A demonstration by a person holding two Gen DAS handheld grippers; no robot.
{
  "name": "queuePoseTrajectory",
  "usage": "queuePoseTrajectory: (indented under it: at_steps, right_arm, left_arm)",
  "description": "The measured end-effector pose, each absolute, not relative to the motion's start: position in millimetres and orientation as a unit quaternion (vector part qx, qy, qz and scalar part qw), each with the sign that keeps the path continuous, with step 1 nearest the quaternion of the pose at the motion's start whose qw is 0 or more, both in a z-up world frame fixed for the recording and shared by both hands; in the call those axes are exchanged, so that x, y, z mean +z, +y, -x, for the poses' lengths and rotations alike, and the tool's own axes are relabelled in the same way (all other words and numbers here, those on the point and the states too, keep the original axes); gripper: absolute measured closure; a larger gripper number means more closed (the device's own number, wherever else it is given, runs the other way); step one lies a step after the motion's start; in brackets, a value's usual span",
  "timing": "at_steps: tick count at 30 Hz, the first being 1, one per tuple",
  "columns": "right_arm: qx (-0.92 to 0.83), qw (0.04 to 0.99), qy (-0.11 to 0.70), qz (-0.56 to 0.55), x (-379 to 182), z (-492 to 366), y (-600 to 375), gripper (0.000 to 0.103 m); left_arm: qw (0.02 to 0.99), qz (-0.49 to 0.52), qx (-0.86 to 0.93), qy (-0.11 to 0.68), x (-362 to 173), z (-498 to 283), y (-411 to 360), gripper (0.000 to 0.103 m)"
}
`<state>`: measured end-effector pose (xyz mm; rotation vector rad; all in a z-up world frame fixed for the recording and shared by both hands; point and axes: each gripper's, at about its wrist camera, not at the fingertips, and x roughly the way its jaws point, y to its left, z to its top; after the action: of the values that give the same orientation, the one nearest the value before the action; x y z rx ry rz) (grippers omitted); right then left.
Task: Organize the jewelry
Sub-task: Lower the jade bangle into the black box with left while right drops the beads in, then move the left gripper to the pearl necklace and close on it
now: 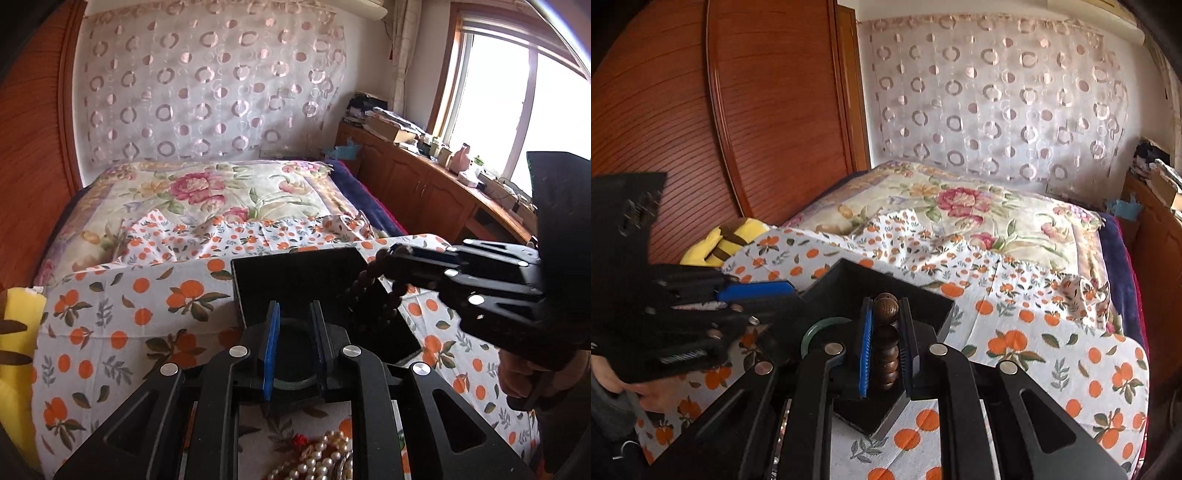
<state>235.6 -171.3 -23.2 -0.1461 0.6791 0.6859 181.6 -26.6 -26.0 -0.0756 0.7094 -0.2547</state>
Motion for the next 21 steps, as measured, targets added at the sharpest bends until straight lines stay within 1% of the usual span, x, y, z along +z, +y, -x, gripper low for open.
queuePoseTrajectory:
  at_steps: [2,4,5,6,14,21]
  right_arm:
    - [0.332,0.882,0.328,0.069,-25.6,-232.0,-170.1,0.086]
    - [0.333,0.883,0.325,0.066,-24.2,-227.9,-171.8,0.079]
    - [0.331,0.885,0.322,0.065,-22.9,-224.3,-172.9,0.073]
    - [0.331,0.886,0.32,0.063,-21.8,-220.5,-174.2,0.071]
    - [0.316,0.891,0.32,0.059,-26.5,-183.3,-185.5,0.071]
    - [0.293,0.893,0.337,0.052,-46.8,-147.1,-191.7,0.071]
  left_arm:
    - [0.931,0.036,-0.12,0.344,-24.9,-172.6,-21.8,0.087]
    - [0.931,0.036,-0.114,0.345,-25.2,-162.2,-16.2,0.087]
    - [0.931,0.036,-0.111,0.346,-24.8,-160.4,-16.2,0.087]
    - [0.931,0.036,-0.109,0.347,-25.4,-156.7,-14.8,0.087]
    - [0.928,0.029,-0.099,0.358,-37.1,-114.2,-2.6,0.086]
    - [0.926,0.022,-0.109,0.361,-45.5,-84.8,-2.5,0.084]
